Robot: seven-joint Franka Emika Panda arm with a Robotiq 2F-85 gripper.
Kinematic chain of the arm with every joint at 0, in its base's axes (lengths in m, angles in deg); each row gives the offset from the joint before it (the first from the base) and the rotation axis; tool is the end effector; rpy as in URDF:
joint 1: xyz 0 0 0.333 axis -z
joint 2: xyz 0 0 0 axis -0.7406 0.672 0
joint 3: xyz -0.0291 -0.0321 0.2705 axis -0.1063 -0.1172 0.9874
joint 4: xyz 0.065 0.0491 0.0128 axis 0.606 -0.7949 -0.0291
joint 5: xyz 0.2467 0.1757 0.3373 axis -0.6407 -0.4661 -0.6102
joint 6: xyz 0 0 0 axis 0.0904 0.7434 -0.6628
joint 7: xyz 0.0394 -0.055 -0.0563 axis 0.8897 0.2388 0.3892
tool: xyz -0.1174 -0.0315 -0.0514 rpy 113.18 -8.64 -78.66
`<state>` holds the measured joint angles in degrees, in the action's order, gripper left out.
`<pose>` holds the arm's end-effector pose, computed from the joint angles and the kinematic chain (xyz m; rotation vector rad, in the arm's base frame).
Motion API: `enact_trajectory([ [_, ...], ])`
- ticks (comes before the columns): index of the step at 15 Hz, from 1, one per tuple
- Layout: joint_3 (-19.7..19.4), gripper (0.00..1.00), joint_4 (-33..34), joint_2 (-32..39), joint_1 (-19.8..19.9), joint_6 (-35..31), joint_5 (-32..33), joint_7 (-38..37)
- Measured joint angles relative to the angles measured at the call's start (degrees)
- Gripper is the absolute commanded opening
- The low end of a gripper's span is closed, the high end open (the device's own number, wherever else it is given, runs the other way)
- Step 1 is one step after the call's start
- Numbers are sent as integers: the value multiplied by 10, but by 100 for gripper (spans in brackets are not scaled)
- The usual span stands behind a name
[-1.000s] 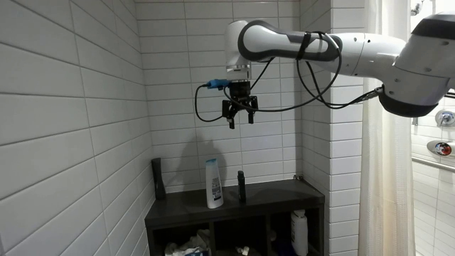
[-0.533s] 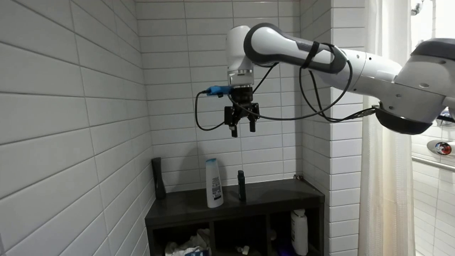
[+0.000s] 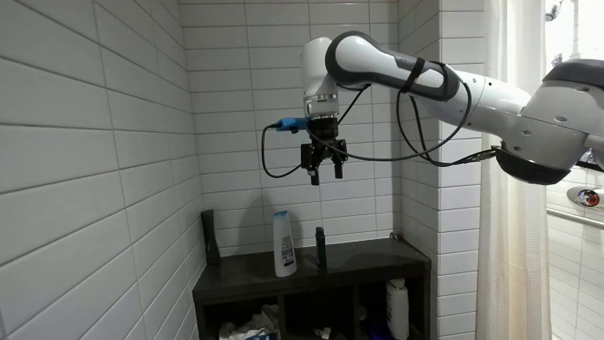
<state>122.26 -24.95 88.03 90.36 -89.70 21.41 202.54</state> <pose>0.6374 0.1876 0.4617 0.4552 -3.0941 0.0417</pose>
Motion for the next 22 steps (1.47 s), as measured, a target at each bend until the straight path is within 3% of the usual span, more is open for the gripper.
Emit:
enact_trajectory([
  [12,-9,100,9,2,-9,-1,3,0],
  [18,-12,100,84,5,-92,-5,75,-1],
  [22,-28,100,138,-11,-149,-28,85,-2],
])
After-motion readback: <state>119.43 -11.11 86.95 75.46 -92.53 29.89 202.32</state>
